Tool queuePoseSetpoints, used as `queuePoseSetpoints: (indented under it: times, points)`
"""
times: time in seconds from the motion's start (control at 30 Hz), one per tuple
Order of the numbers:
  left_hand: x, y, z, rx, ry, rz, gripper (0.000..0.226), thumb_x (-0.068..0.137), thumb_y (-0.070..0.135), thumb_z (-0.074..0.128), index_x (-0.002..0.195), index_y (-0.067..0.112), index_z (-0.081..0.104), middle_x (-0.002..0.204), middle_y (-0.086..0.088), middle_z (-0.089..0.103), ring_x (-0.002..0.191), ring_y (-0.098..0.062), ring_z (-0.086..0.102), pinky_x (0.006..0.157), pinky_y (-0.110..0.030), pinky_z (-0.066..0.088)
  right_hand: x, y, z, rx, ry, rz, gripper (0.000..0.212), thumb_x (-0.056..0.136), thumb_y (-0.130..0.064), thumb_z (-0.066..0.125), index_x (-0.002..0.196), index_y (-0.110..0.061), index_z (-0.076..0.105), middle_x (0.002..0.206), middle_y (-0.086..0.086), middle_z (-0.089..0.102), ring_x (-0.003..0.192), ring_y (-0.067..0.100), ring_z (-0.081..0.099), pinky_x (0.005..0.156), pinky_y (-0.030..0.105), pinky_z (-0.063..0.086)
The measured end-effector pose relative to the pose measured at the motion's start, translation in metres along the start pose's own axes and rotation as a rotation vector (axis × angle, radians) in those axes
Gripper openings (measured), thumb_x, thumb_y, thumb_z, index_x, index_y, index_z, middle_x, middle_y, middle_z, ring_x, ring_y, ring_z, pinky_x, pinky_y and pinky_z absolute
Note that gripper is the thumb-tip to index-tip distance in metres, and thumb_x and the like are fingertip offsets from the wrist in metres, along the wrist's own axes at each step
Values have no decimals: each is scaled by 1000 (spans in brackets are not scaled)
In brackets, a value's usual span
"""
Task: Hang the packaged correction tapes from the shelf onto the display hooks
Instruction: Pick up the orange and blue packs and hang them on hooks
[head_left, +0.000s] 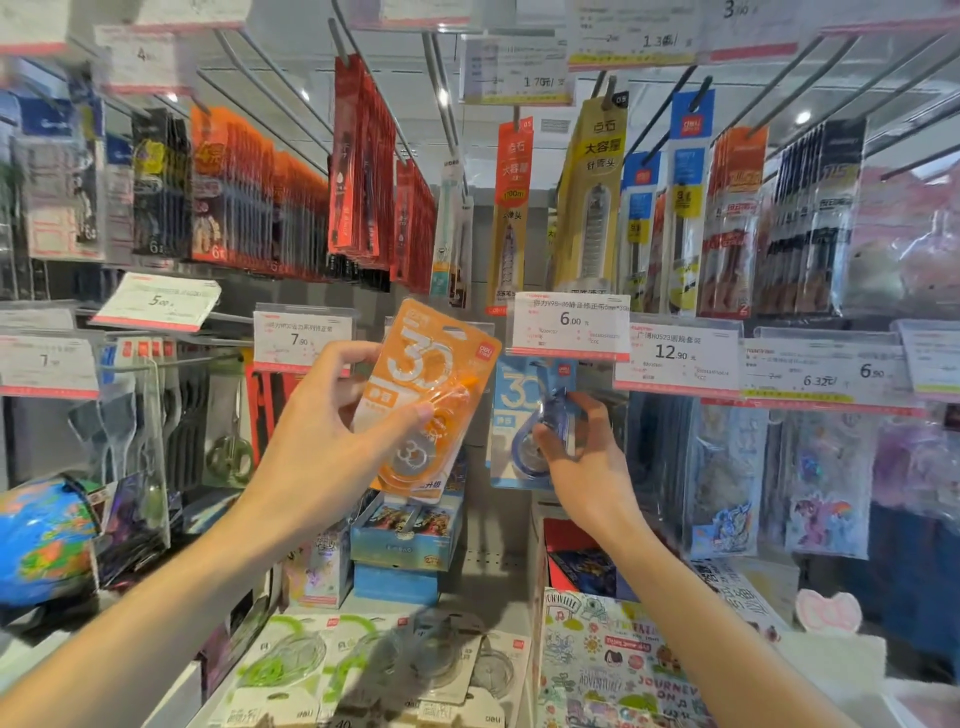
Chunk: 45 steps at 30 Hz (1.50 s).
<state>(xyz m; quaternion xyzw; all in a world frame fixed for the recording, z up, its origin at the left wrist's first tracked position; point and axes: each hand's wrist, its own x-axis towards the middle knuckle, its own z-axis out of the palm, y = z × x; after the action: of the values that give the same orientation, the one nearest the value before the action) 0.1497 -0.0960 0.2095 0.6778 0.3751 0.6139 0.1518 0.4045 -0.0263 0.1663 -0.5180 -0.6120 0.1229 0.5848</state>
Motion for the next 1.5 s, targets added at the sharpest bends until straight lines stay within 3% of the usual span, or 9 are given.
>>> queuePoseSetpoints:
  times: [0.2, 0.27, 0.43, 0.67, 0.77, 0.87, 1.03, 1.33, 1.5]
  points:
    - [-4, -4, -4, -61, -37, -63, 46, 81, 39, 83, 116, 38, 54, 100, 17, 81, 87, -5, 79, 84, -42, 58, 6, 3, -16, 49, -69, 76, 36, 97, -46, 65, 126, -46, 44, 117, -12, 68, 82, 7, 65, 63, 23, 46]
    - [-6, -4, -1, -106, -69, -87, 48, 79, 40, 84, 117, 35, 55, 100, 15, 82, 89, -8, 79, 87, -45, 57, 4, 5, -26, 28, -95, 79, 29, 96, -47, 66, 120, -43, 51, 109, -17, 71, 74, 9, 69, 64, 27, 53]
    - [-11, -4, 13, -208, -143, -139, 60, 66, 49, 84, 117, 33, 56, 100, 10, 82, 93, -11, 79, 85, -42, 57, -15, 7, -51, 58, -138, 113, 8, 98, -24, 68, 102, -30, 72, 93, -5, 78, 80, 14, 79, 79, 36, 67]
    - [-19, -2, 41, -324, -231, -224, 56, 66, 49, 82, 113, 35, 56, 101, 7, 83, 88, -15, 81, 58, -28, 62, -56, -18, -66, -42, -136, -81, 8, 96, -40, 67, 104, -41, 69, 101, -32, 72, 96, -15, 66, 72, 1, 49]
    - [-21, 0, 51, -352, -221, -224, 56, 65, 48, 80, 113, 33, 56, 98, 7, 83, 84, -15, 81, 51, -20, 57, -68, -28, -63, 132, -241, -72, 16, 95, -41, 68, 110, -39, 70, 105, -21, 77, 100, -3, 73, 84, 14, 58]
    - [-22, 2, 58, -393, -202, -237, 55, 67, 46, 79, 115, 31, 56, 99, 5, 83, 85, -17, 81, 55, -30, 62, -72, -30, -57, 301, -298, -32, 30, 93, -35, 75, 122, -31, 66, 106, -2, 79, 99, 13, 78, 89, 28, 62]
    - [-27, -1, 66, -403, -185, -244, 50, 73, 42, 80, 117, 29, 60, 99, 5, 82, 86, -17, 81, 62, -35, 64, -72, -28, -48, 381, -305, -1, 49, 88, -26, 82, 130, -28, 57, 107, 2, 80, 96, 22, 79, 85, 35, 65]
    - [-2, 13, 51, 71, -80, 138, 27, 91, 39, 73, 115, 40, 60, 97, 20, 69, 85, -5, 68, 71, -14, 52, -73, -15, -76, 363, -227, -20, 42, 89, -26, 79, 127, -30, 61, 105, 1, 81, 97, 23, 78, 83, 39, 65]
    - [28, 43, 47, 221, -77, 356, 39, 92, 30, 75, 124, 33, 55, 90, 14, 71, 78, -5, 70, 70, -25, 58, -77, -11, -88, 344, -194, -73, 42, 89, -26, 78, 127, -34, 62, 104, -1, 81, 95, 17, 78, 78, 27, 63]
